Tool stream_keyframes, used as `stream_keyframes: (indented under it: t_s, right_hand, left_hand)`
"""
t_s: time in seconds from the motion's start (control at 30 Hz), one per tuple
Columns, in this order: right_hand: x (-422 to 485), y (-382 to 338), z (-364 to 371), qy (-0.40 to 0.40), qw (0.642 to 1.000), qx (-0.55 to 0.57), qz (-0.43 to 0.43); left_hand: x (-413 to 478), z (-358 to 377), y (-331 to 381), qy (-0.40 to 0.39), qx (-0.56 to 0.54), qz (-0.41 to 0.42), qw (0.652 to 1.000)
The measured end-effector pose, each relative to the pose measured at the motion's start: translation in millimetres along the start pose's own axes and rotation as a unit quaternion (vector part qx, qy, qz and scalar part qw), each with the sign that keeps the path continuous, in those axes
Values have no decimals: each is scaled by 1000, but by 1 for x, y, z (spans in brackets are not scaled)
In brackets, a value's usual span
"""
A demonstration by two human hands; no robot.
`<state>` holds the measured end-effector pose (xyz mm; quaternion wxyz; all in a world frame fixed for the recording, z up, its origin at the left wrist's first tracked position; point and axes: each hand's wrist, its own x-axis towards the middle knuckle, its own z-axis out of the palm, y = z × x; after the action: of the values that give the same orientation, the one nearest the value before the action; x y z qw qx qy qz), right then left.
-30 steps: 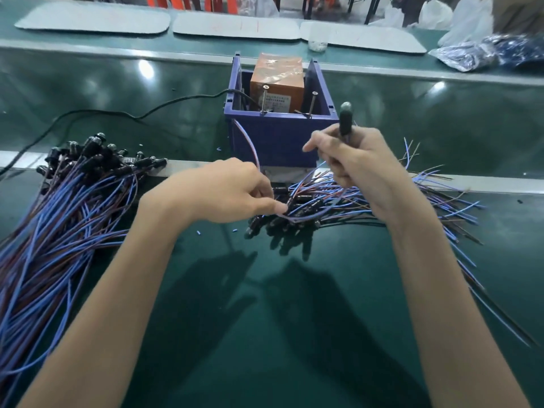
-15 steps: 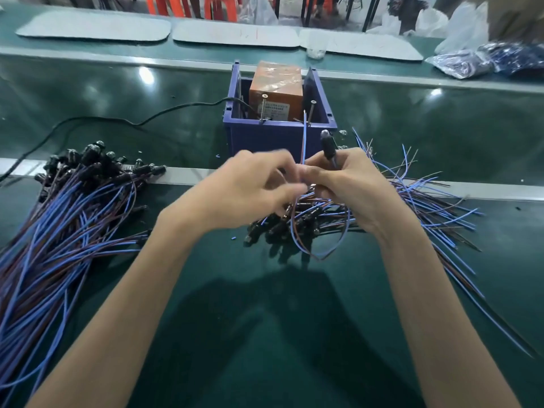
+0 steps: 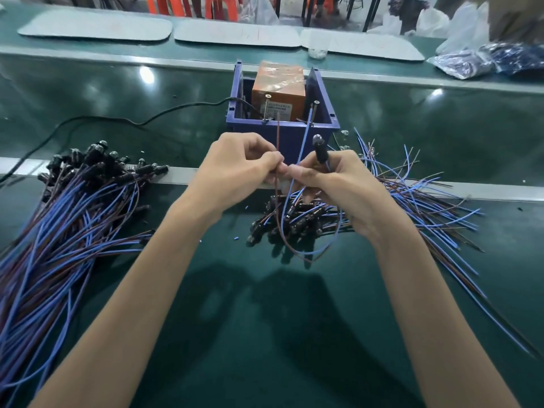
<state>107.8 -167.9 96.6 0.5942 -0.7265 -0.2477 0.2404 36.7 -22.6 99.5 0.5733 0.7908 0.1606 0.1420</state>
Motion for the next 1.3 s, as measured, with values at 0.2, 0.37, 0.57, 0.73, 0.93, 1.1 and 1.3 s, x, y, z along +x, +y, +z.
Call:
stream_keyframes:
  t_s: [0.2,0.37,0.57,0.73,0.93,1.1,1.3]
  right_hand:
    - [13,-5,-2,109,992,67,18]
    - [27,-11,-5,177,984,27,-19]
    - [33,-9,-20,255,964,-63,-45]
    - [34,-13,-32,248,960,-121,-40]
    - [33,-20,-35,258,955,-131,-59]
    - [38,-22,-34,243,958,-149,-40]
    - [42,-23,-34,288,945,-140,-72]
  left_hand:
    - [7,-2,-8,68,106,4,992]
    - [9,-17,-6,86,171,30,981]
    - [22,-38,5,10,252,5,968]
    - [30,-53,19,-13,242,-8,970]
    - [29,-68,18,-26,227,-23,973]
    - [33,-69,17,10,239,-23,971]
    - [39,-54,15,113,202,2,973]
